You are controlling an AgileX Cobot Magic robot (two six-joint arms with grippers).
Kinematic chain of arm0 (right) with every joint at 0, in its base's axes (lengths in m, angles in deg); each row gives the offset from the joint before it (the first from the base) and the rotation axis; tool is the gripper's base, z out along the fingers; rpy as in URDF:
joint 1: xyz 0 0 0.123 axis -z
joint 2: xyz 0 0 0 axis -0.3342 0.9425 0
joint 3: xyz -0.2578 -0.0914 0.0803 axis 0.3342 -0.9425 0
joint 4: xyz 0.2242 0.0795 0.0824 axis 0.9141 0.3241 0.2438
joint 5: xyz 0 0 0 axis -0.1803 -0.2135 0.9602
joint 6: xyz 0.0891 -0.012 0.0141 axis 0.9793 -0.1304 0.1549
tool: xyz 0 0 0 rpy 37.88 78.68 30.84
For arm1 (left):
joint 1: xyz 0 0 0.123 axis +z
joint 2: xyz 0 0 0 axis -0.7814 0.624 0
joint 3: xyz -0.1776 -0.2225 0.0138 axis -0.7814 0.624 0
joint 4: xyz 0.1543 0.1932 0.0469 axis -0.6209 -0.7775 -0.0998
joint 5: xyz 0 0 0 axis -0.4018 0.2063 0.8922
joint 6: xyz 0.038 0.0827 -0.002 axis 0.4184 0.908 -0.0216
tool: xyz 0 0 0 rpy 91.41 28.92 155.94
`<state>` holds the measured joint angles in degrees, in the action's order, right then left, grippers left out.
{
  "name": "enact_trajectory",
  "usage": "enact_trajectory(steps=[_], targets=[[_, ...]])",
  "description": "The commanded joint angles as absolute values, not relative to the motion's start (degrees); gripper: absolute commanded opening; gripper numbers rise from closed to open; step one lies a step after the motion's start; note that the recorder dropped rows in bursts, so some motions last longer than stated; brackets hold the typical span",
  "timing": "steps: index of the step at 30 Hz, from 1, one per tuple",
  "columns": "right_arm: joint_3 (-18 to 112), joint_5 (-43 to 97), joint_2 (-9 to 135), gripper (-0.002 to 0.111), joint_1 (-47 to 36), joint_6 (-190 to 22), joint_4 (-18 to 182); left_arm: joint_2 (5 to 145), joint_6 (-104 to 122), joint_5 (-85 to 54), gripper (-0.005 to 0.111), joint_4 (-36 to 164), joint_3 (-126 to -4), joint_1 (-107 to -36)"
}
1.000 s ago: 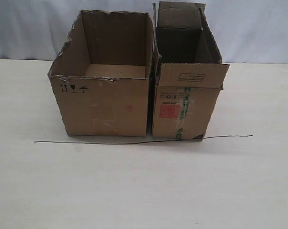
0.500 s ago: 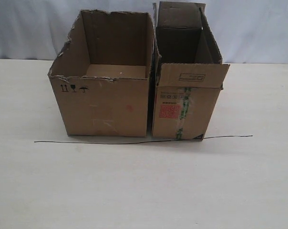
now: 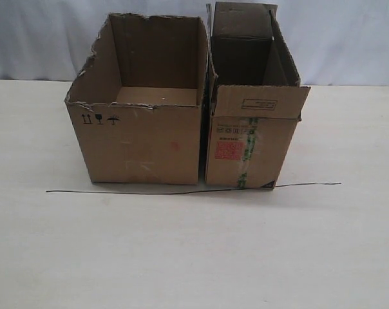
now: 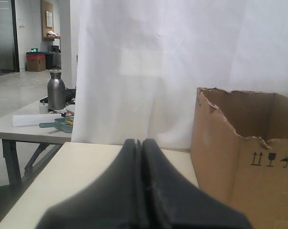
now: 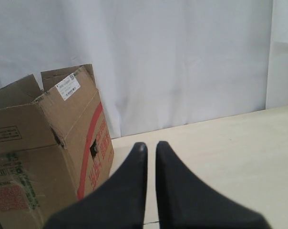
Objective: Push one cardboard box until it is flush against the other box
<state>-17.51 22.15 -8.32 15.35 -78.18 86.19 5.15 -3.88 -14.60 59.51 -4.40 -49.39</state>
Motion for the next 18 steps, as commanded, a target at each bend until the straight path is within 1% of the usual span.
enact_trajectory(steps=[1, 18], targets=[[-17.68, 21.84, -8.57, 0.005, 15.44, -77.60, 84.01, 5.01, -4.20, -14.92, 0.000, 59.23, -4.28, -49.38], [-17.68, 20.96, -8.57, 0.005, 15.44, -77.46, 83.99, 5.01, -4.20, -14.92, 0.000, 59.23, -4.28, -49.38]])
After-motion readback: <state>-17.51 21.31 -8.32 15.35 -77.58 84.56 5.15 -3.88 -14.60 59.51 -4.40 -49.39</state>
